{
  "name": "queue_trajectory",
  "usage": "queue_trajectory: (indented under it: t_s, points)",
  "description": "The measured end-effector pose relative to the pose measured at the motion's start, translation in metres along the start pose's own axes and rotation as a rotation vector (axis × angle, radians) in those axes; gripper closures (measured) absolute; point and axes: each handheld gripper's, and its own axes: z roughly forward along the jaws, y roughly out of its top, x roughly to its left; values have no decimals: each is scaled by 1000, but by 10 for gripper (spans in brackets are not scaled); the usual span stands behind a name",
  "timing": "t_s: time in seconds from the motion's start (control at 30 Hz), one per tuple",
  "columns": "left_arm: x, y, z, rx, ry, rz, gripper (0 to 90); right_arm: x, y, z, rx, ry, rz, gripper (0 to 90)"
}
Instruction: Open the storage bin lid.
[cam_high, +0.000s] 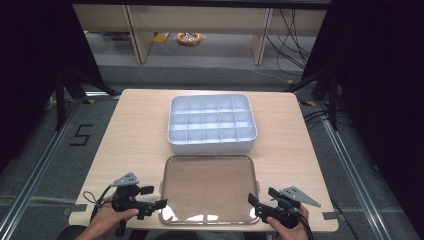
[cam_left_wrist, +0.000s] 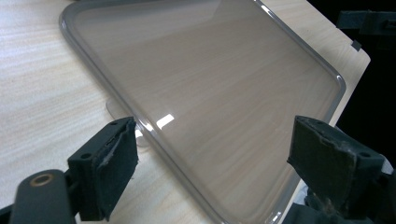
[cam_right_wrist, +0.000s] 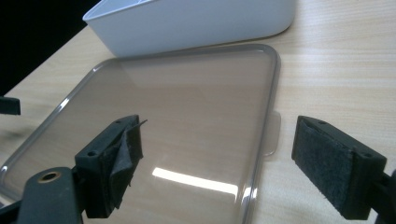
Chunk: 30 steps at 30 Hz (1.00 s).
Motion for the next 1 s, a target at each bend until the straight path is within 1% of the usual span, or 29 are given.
queue_trajectory:
  t_s: [0.07, 0.1, 0.13, 0.17, 0.2, 0.23, 0.27, 0.3, 0.33, 0.37, 0.47, 0.5, 0.53, 0.57, 0.6, 0.63, 0.67, 0.7, 0.73, 0.77, 0.8, 0.83, 0.87, 0.9, 0.93, 0.97, 1.0]
  points:
    - [0, -1, -1, -1, 4, 7, 149, 4, -2, -3, 8, -16, 11, 171]
    - [-2, -2, -2, -6, 2, 9, 149, 2, -2, -5, 26, -19, -33, 172]
    - [-4, -3, -2, -8, 0, 3, 148, 4, -3, -4, 10, -10, -14, 172]
    - [-5, -4, -3, -4, 0, 1, 149, 4, -5, -6, 15, -2, -19, 173]
    - [-6, -4, -3, -3, -4, 6, 149, 6, -6, -6, 15, 2, 2, 174]
    - [-7, -5, -3, -5, -3, 8, 148, 8, -7, -8, 41, -23, 1, 175]
    - [-7, -5, -3, -5, -3, 8, 148, 8, -7, -8, 41, -23, 1, 175]
    - [-8, -6, -4, 8, -5, 8, 149, 6, -9, -7, 34, -6, -24, 176]
    - [-10, -8, -4, -7, -11, -1, 149, 6, -9, -7, 34, -6, -24, 176]
    - [-13, -9, -5, -1, -8, -14, 149, 8, -11, -8, 44, -2, -26, 178]
    - [-14, -11, -6, 7, -3, -11, 149, 10, -13, -11, 58, -11, -31, 179]
    - [-16, -14, -7, 5, 5, -6, 149, 14, -15, -12, 71, -11, -17, 181]
    - [-17, -15, -8, 7, 1, -8, 149, 13, -15, -14, 79, -24, -56, 184]
    - [-18, -16, -8, 10, 1, -11, 149, 15, -16, -15, 61, -9, -26, 185]
    - [-18, -17, -8, 13, 3, -14, 149, 14, -17, -15, 59, 9, -29, 186]
    - [-19, -17, -9, 19, 3, -13, 148, 12, -18, -15, 59, -16, -51, 186]
    - [-19, -17, -9, 19, 3, -13, 149, 12, -18, -15, 59, -16, -51, 186]
    - [-21, -19, -9, 13, 3, -2, 149, 12, -20, -17, 72, -24, -43, 188]
    - [-21, -19, -9, 13, 3, -2, 149, 12, -20, -19, 90, -30, -41, 189]
    - [-21, -19, -8, 19, 6, -8, 149, 12, -21, -19, 92, -37, -40, 189]
    - [-21, -19, -8, 17, 9, -7, 149, 16, -21, -20, 109, -35, 14, 191]
    - [-20, -18, -8, 17, 9, -7, 149, 15, -21, -20, 99, -26, 0, 192]
    - [-20, -18, -8, 17, 9, -7, 149, 15, -21, -20, 99, -26, 0, 192]
    - [-20, -18, -9, 13, 24, -16, 149, 16, -20, -20, 100, -26, 4, 195]
    - [-19, -18, -9, 14, 21, 3, 149, 12, -20, -18, 82, -17, -29, 196]
    - [-18, -17, -10, 22, 16, 2, 148, 12, -19, -19, 99, -20, -35, 196]
    - [-18, -17, -10, 12, 15, 1, 149, 12, -20, -18, 85, -18, -24, 198]
